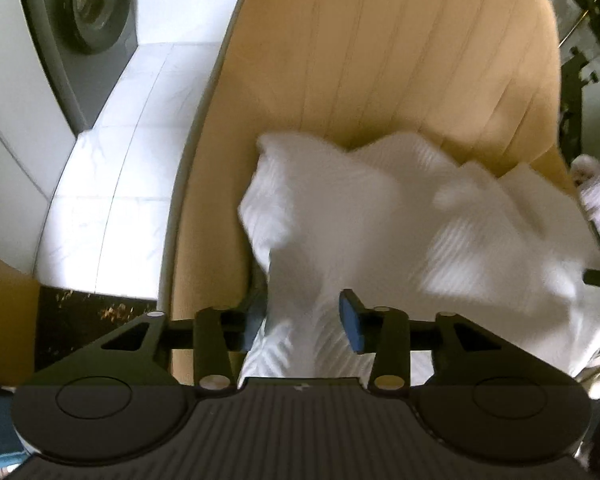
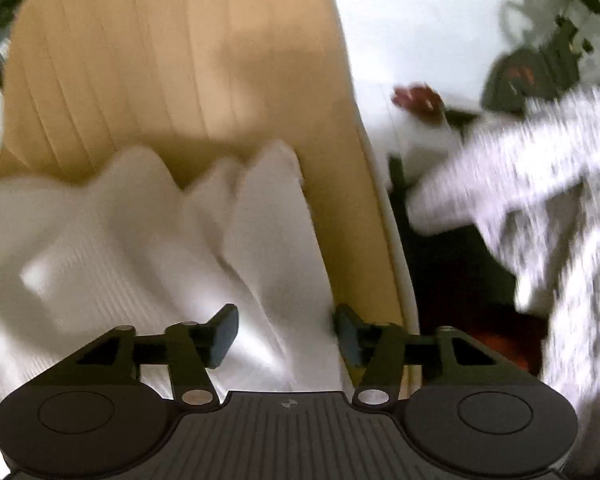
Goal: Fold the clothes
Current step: 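Lower the sweater onto the clothes stack on the chair and open both grippers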
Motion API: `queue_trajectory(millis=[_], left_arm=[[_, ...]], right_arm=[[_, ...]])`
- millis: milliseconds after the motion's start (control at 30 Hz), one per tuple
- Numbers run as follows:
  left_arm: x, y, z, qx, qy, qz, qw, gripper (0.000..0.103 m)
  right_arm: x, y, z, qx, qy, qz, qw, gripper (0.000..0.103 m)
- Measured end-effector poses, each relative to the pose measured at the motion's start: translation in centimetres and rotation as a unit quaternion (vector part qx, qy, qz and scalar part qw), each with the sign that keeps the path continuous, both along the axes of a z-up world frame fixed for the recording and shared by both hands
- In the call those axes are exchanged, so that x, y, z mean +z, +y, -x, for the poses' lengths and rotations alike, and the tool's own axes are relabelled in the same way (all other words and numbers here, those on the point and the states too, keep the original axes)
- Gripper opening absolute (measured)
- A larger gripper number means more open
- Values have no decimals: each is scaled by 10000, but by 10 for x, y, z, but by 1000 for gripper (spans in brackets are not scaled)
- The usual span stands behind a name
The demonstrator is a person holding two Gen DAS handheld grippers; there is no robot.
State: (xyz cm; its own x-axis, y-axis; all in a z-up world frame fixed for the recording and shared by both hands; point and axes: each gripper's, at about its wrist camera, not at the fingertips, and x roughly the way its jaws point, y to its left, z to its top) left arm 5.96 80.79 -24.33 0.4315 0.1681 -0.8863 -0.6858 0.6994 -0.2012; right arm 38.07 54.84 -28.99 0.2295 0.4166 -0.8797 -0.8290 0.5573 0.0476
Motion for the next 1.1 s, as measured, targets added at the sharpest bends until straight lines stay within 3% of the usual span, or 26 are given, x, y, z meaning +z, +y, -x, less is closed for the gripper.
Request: queue_trajectory(millis=[100,167,333,367,400,433,467,633,800,933,967,1000,1033,1067,1100], left_arm=[[15,4,-9,-52,-174,-112,9998,51],[16,8,-19,-99,-179,-164,9997,61],[-12,24,-49,-34,136,44,9999,61],[-17,25,-52,-6,176,76,9998,58],[-21,27,-55,16,218,81,9997,50],[-22,26,-56,21,268,13,9996,26],[-21,26,-55,11,288,-62,9996,19],[-9,26,-34,187,-16,-316,9993,15],[-13,22,-27,316,14,-460,9984,16],[-15,23,-36,157,183,-496,9985,23],[-13,25,-37,116,215,-498,9985,32],[-11,27,-37,68,227,-506,9984,36],[-7,26,-36,13,196,-548,9983,47],[-2,24,-34,-37,160,-630,9979,58],[5,21,-32,-92,114,-687,9975,60]], right_arm=[[0,26,-8,124,-105,-72,9998,52],[-10,43,-15,149,-172,-43,9997,52],[-41,76,-29,-32,42,282,9996,52],[-45,79,-30,-43,85,333,9994,50],[-45,78,-31,-44,82,336,9994,38],[-43,75,-31,-32,33,288,9996,26],[-41,72,-31,-20,-17,240,9997,26],[-25,48,-43,-437,-421,-211,9979,21],[-29,44,-45,-598,-581,-215,9963,22],[-28,50,-35,-510,-748,-123,9958,33],[-25,50,-33,-504,-798,-132,9954,35],[-21,49,-30,-500,-863,-145,9949,44],[-15,46,-25,-490,-919,-180,9944,55],[-8,42,-20,-473,-950,-238,9941,57],[-1,37,-14,-432,-923,-284,9944,58]])
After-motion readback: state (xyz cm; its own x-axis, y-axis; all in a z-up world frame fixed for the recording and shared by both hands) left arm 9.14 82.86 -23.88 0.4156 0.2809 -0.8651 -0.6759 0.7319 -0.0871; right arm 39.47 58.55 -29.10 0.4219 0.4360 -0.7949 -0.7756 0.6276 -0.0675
